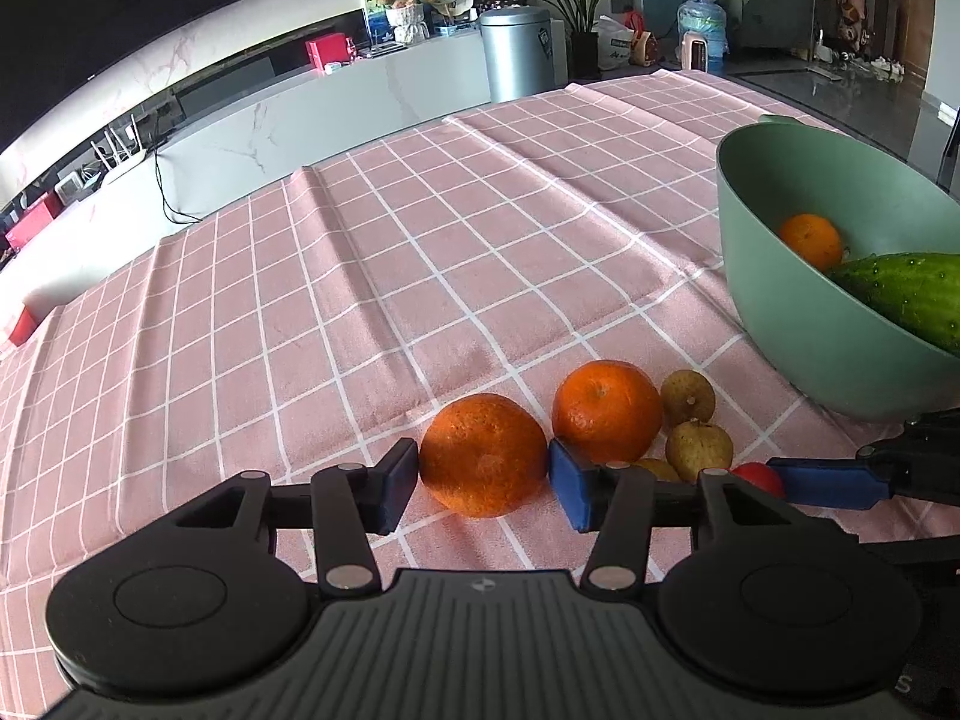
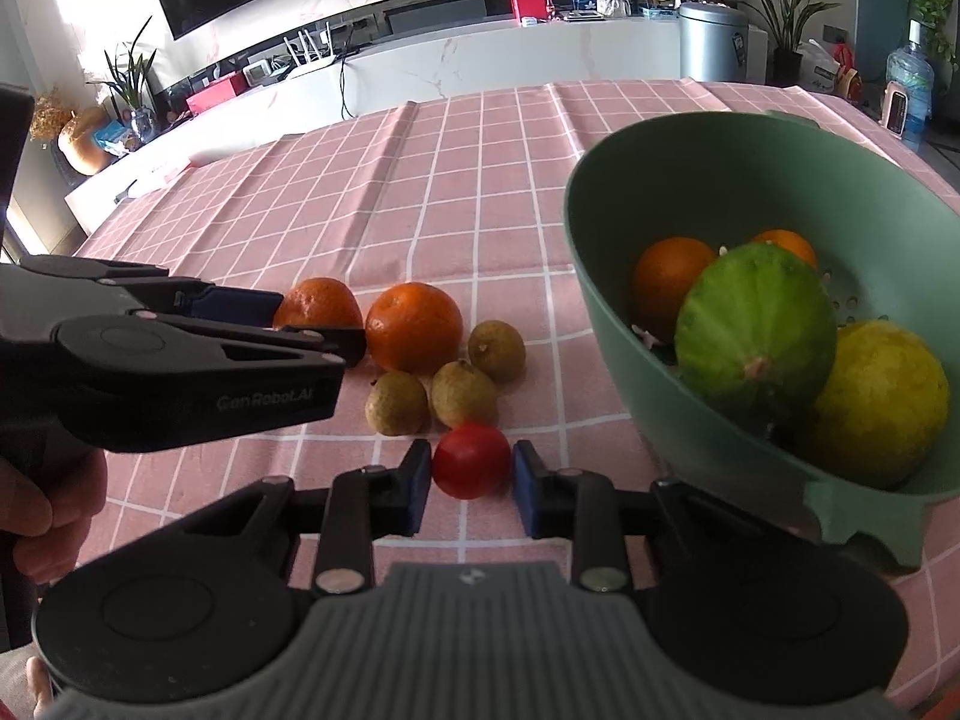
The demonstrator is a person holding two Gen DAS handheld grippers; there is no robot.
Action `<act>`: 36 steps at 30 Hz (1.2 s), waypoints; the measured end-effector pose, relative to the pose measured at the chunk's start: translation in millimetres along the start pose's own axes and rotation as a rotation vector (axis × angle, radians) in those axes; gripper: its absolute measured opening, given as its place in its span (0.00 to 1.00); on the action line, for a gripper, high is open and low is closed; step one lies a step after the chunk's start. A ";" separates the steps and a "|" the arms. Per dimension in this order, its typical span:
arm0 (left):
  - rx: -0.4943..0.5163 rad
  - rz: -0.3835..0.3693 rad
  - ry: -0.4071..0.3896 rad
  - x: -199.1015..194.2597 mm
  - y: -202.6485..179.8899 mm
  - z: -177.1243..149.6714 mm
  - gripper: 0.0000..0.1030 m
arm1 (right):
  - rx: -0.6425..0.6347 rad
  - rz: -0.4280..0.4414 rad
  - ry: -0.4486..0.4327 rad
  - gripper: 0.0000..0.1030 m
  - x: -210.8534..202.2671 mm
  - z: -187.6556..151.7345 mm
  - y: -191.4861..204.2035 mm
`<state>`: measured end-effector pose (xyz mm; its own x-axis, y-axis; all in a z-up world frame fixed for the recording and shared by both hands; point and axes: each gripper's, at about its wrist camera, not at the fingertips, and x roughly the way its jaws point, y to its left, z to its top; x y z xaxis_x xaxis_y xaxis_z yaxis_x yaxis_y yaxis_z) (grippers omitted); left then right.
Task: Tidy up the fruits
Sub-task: 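Grasp a mandarin with the left tool while the right tool grasps the cherry tomato, then carry the mandarin and cherry tomato over the green colander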
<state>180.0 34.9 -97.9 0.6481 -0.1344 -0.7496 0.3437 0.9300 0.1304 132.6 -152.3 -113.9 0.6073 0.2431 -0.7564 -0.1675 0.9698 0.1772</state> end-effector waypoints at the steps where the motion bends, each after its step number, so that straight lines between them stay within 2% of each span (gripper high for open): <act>1: -0.002 -0.002 0.002 -0.1 -0.3 0.5 0.52 | -0.001 0.000 0.000 0.24 0.3 -0.1 0.6; 9: -0.047 0.005 0.015 -5.8 1.9 0.0 0.50 | 0.005 0.015 0.002 0.24 -3.6 -1.9 -1.9; 16: -0.169 -0.025 0.000 -30.0 9.8 -1.8 0.49 | -0.030 0.063 0.012 0.24 -26.2 -6.1 2.9; 21: -0.219 -0.038 -0.015 -50.4 9.1 -3.6 0.49 | -0.049 0.086 0.014 0.24 -46.2 -13.1 2.5; 28: -0.310 -0.108 -0.049 -79.6 5.0 -0.6 0.49 | -0.053 0.111 0.004 0.24 -78.1 -19.5 -3.4; 36: -0.322 -0.186 -0.090 -114.4 -12.6 11.3 0.49 | -0.060 0.096 -0.028 0.24 -118.4 -25.1 -23.5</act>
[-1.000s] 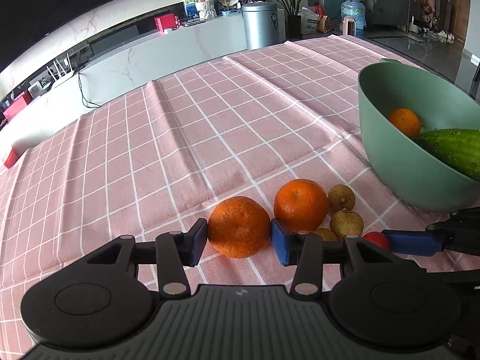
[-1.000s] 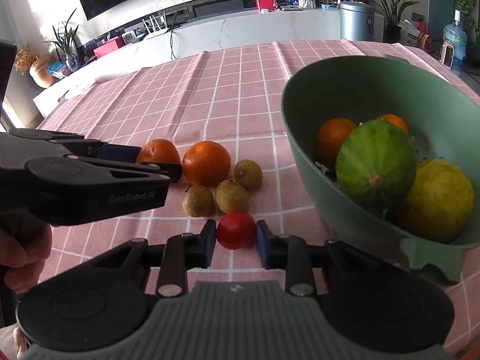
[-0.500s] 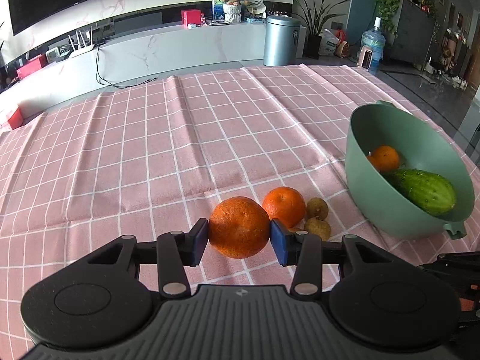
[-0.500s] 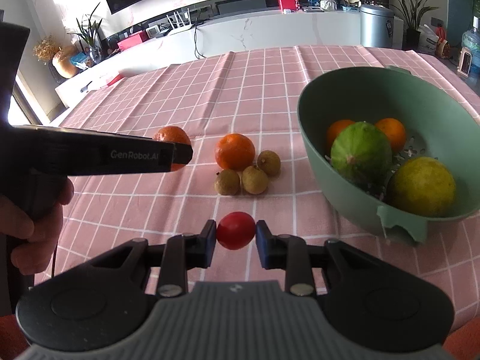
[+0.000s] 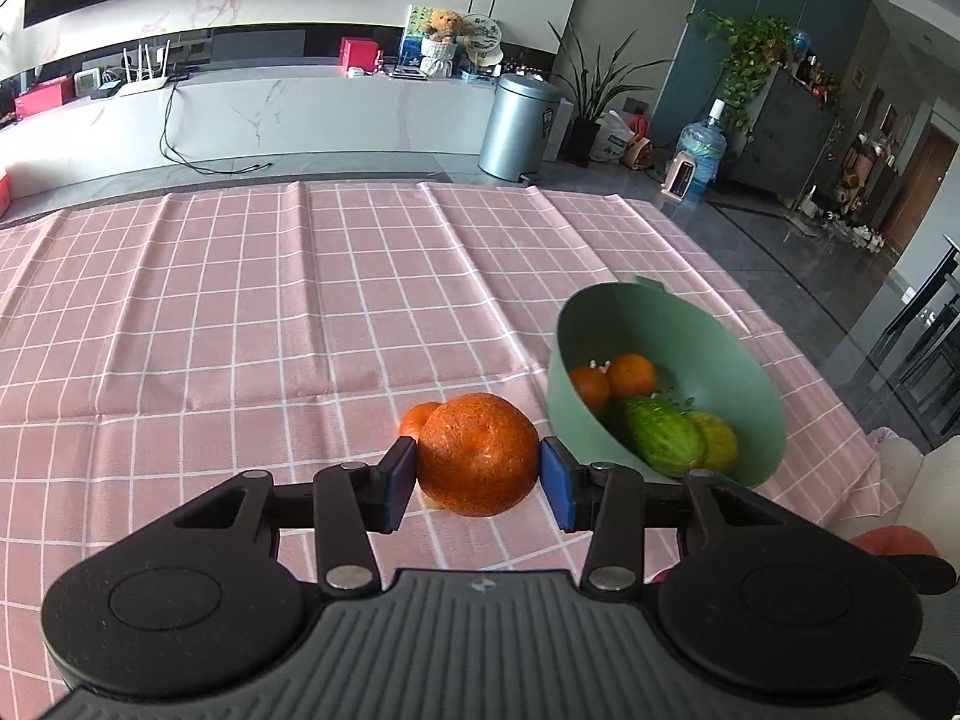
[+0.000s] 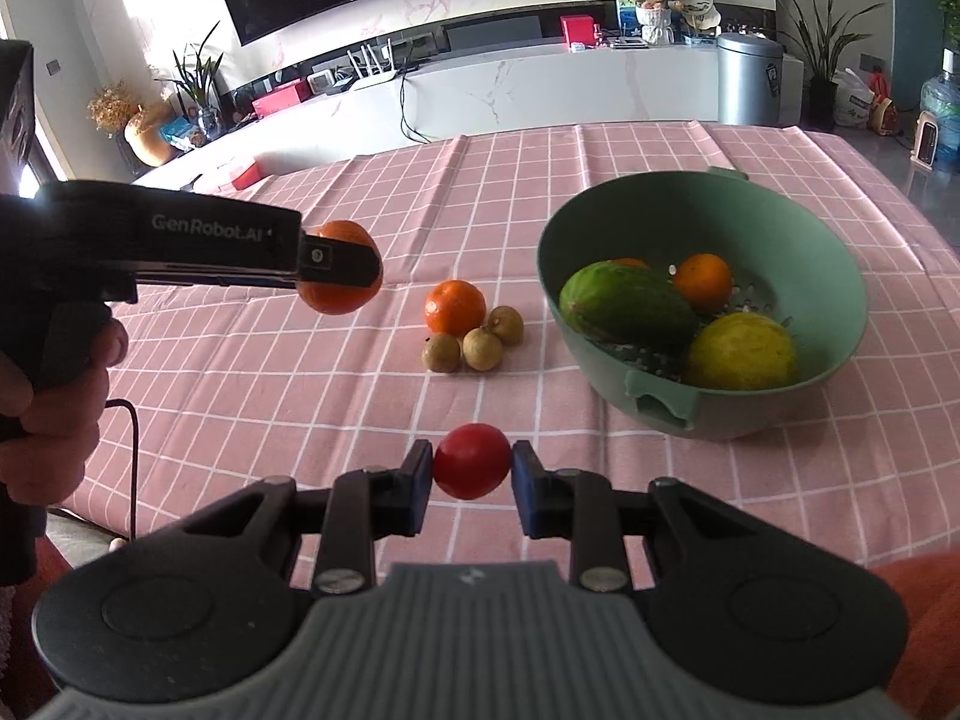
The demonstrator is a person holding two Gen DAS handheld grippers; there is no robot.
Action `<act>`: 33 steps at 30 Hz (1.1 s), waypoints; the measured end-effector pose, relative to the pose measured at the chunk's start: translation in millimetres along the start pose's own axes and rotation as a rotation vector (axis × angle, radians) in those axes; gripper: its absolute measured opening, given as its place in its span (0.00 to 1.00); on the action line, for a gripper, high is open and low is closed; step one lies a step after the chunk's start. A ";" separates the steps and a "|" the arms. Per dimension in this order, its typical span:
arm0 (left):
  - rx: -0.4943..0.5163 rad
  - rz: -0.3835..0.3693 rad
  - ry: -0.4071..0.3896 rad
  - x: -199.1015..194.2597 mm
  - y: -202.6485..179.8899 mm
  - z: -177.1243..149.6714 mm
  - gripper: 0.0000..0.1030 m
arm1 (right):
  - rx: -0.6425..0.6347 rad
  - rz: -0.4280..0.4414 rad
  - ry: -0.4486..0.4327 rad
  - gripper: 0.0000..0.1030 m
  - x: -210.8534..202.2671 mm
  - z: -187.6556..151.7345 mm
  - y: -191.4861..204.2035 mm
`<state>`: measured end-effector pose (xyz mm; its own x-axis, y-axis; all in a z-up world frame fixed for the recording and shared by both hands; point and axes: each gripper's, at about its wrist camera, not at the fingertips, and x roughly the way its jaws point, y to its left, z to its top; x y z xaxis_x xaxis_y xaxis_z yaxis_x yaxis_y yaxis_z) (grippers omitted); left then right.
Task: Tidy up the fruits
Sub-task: 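Carry the mandarin and cherry tomato over the green colander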
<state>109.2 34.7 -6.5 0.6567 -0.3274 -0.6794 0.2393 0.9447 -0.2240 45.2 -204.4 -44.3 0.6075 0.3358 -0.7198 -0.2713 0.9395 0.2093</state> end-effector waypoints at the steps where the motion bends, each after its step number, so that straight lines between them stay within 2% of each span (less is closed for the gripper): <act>1: 0.005 -0.009 -0.005 -2.4 -5.0 2.5 0.49 | 0.003 -0.006 -0.007 0.24 -4.2 0.8 -2.8; 7: 0.064 -0.050 -0.008 -5.8 -34.8 22.7 0.49 | 0.013 -0.056 -0.065 0.24 -27.8 13.3 -23.0; 14: 0.143 -0.063 0.017 12.0 -62.4 42.0 0.49 | -0.020 -0.100 -0.106 0.24 -32.7 39.7 -43.6; 20: 0.188 -0.069 0.062 36.1 -76.6 49.5 0.49 | -0.047 -0.110 -0.099 0.24 -18.0 60.5 -58.2; 33: 0.213 -0.043 0.187 90.3 -72.0 56.5 0.49 | -0.088 -0.126 -0.010 0.23 41.2 87.6 -79.5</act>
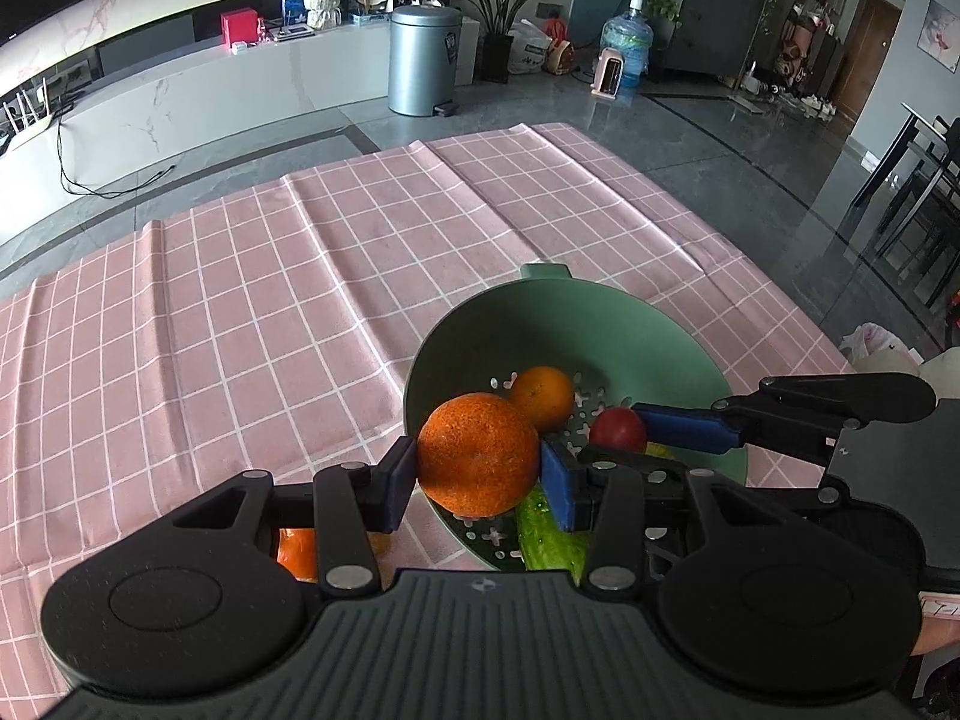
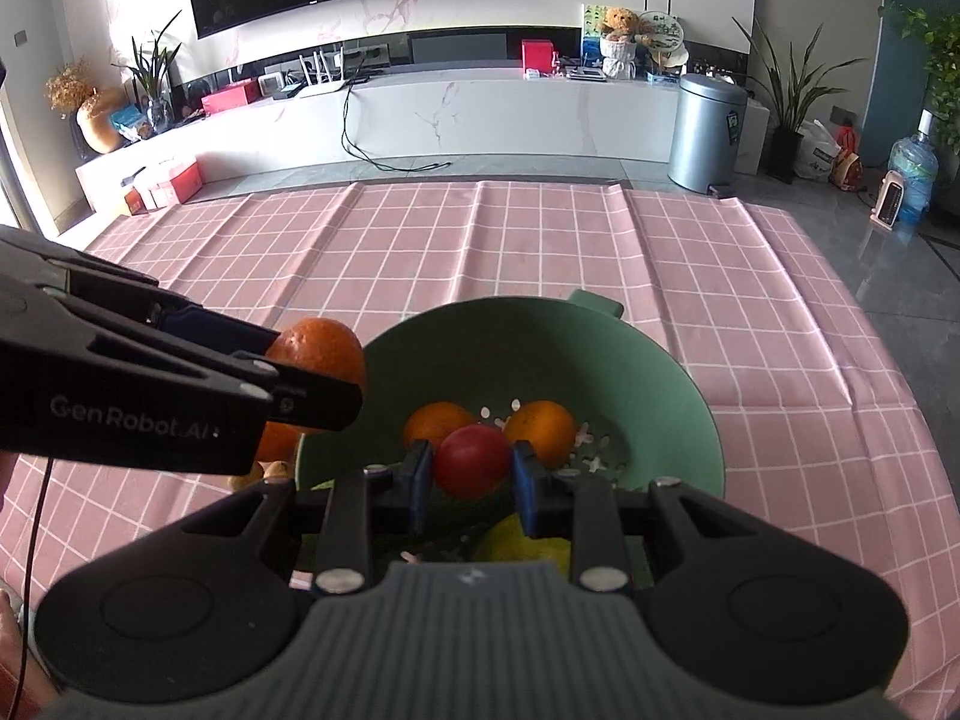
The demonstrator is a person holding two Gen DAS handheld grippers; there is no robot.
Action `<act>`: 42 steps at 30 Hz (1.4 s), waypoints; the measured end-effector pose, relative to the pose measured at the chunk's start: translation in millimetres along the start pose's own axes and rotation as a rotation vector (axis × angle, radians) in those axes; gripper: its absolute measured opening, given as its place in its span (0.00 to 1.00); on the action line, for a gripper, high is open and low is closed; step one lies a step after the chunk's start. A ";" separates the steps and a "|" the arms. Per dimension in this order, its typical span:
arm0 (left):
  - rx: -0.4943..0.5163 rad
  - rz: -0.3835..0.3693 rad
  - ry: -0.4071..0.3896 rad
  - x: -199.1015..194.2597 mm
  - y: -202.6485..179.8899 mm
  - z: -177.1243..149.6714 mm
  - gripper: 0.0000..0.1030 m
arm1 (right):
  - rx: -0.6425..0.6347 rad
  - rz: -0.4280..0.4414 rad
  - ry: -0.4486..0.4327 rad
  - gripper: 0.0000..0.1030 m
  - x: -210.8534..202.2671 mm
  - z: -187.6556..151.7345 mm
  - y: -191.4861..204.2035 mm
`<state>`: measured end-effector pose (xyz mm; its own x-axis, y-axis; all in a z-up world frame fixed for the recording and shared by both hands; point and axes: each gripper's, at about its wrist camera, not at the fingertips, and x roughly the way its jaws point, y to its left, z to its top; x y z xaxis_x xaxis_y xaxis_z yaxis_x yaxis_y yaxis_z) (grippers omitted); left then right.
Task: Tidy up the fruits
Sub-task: 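Carry the mandarin and cherry tomato over the green colander, then open both tools to drop mandarin and tomato into the colander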
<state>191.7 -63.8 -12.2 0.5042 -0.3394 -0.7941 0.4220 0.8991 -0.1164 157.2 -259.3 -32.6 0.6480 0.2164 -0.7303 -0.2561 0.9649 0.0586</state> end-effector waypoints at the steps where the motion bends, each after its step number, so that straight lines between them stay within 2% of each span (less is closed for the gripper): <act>1: 0.002 0.000 0.008 3.4 0.4 0.5 0.49 | -0.001 -0.001 0.006 0.23 3.4 0.6 -0.3; 6: 0.003 0.007 0.038 17.6 4.1 0.9 0.49 | -0.003 -0.002 0.032 0.23 20.4 2.5 -3.3; 13: 0.033 0.007 0.036 26.4 1.7 4.0 0.49 | -0.005 -0.004 0.053 0.24 34.9 5.5 -6.0; 24: 0.042 0.001 0.034 26.4 1.7 4.3 0.50 | -0.007 -0.018 0.063 0.24 32.0 4.6 -3.4; 31: 0.029 -0.031 -0.011 12.9 1.9 4.6 0.57 | -0.002 -0.042 0.045 0.36 20.0 6.3 -2.6; 35: 0.045 -0.011 -0.040 -1.5 -2.6 4.9 0.58 | -0.004 -0.055 0.023 0.41 7.7 8.2 1.3; 37: 0.054 0.003 -0.057 -10.6 -3.9 3.7 0.58 | 0.001 -0.056 0.008 0.48 0.4 8.0 3.1; 42: 0.099 0.073 -0.097 -37.9 -8.1 -4.1 0.58 | 0.014 -0.048 -0.026 0.53 -20.1 4.7 10.9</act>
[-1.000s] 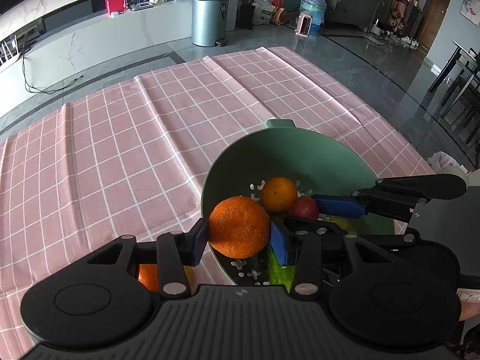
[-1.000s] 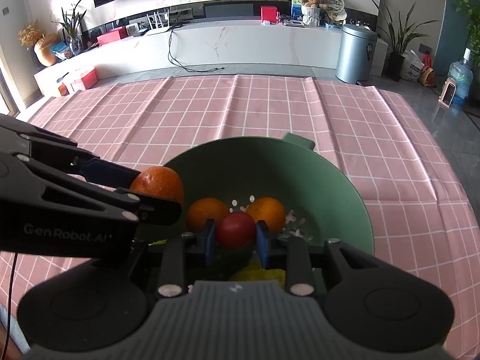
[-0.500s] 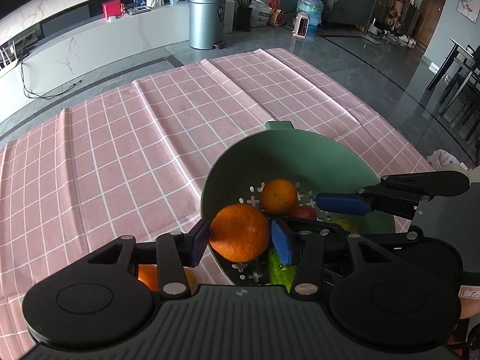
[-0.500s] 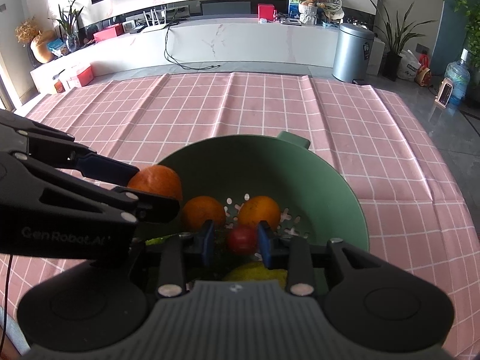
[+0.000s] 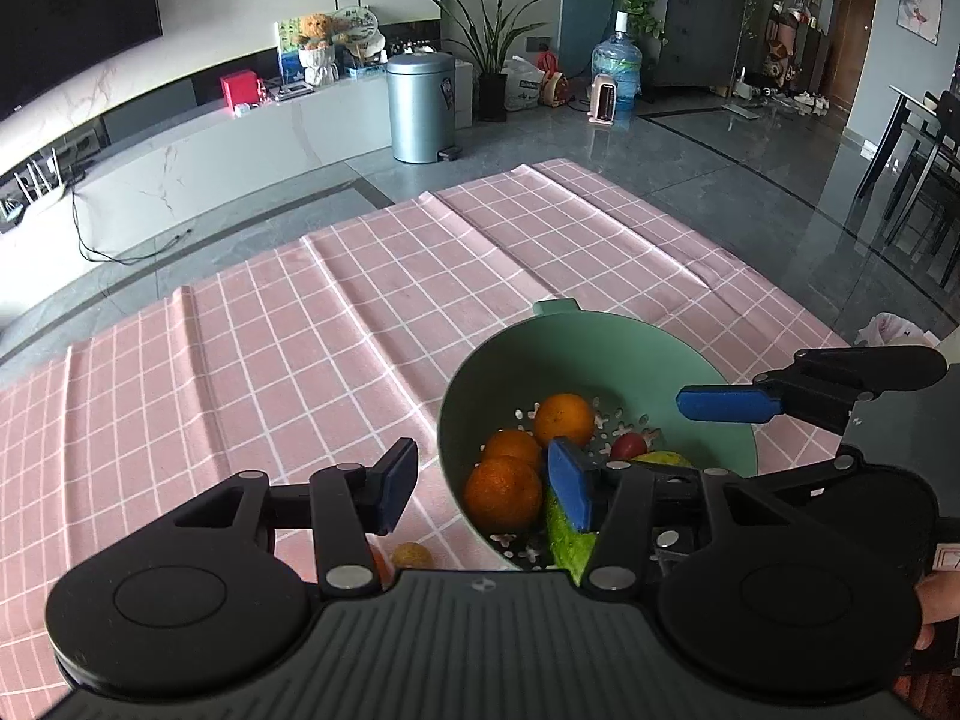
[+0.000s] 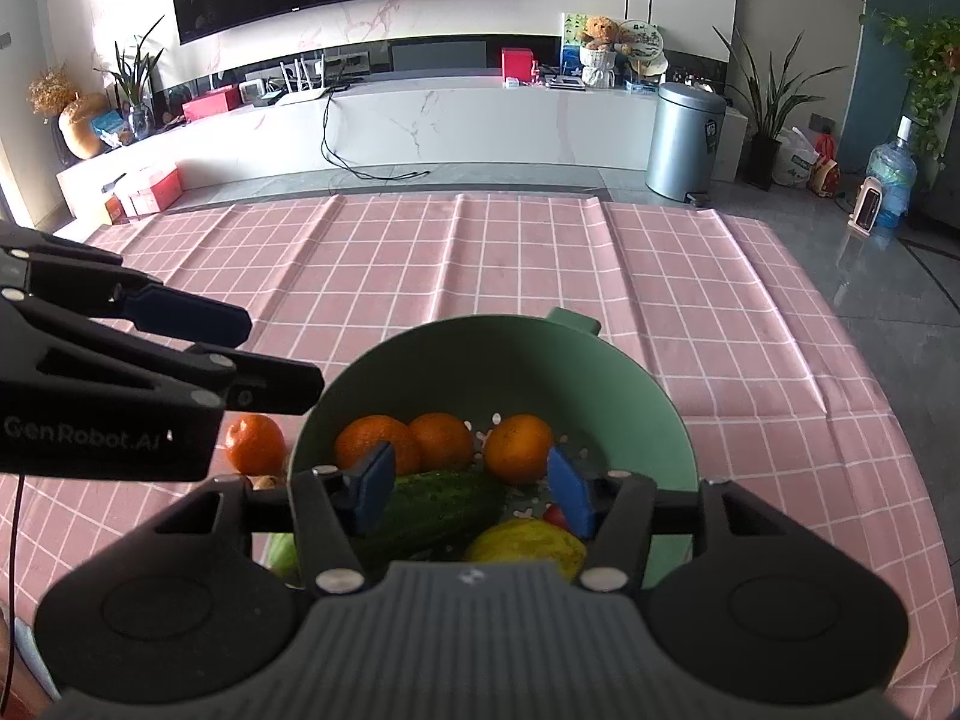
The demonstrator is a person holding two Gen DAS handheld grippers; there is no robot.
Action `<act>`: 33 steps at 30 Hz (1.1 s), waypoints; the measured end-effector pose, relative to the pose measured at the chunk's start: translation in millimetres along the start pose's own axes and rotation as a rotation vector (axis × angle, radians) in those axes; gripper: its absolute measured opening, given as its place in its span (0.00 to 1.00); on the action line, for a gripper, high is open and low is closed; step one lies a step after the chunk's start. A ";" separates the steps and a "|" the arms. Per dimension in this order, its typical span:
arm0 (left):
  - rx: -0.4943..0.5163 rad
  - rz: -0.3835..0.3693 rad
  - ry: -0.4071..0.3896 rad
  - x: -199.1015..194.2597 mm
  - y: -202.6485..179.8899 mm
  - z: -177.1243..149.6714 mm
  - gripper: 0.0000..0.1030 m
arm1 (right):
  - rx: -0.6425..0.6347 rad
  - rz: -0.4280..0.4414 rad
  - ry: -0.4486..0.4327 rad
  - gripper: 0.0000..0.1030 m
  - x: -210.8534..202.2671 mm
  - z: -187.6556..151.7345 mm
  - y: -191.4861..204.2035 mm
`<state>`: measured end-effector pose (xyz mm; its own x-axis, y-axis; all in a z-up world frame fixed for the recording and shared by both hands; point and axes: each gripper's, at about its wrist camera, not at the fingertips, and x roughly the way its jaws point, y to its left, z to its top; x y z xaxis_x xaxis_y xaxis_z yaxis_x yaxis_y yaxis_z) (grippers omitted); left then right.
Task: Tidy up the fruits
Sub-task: 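Open both tools to drop mandarin and tomato into the colander, then move both tools back toward the small brown fruits beside the mandarin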
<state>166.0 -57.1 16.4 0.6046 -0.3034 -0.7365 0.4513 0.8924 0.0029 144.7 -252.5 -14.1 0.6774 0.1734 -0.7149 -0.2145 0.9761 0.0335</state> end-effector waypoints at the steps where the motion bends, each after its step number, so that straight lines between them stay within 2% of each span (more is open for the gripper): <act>1: 0.010 0.012 -0.003 -5.2 -0.2 -1.7 0.58 | 0.007 0.003 -0.007 0.55 -4.4 -1.3 1.3; 10: 0.039 0.076 -0.033 -45.2 7.0 -24.1 0.58 | 0.090 0.022 -0.070 0.60 -41.7 -19.1 15.1; 18: 0.045 0.093 -0.040 -63.2 16.9 -51.1 0.58 | 0.121 0.008 -0.104 0.60 -62.4 -46.8 35.2; 24: 0.014 0.090 -0.019 -59.9 27.7 -72.1 0.58 | 0.136 0.005 -0.092 0.60 -65.8 -66.5 49.5; 33: -0.019 0.073 -0.005 -48.6 40.6 -94.1 0.58 | 0.101 0.026 -0.024 0.60 -55.1 -88.1 74.1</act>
<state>93.2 25.3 -11.3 0.6385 -0.2392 -0.7315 0.3938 0.9181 0.0436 29.6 -201.2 -33.8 0.6891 0.2012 -0.6962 -0.1616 0.9792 0.1230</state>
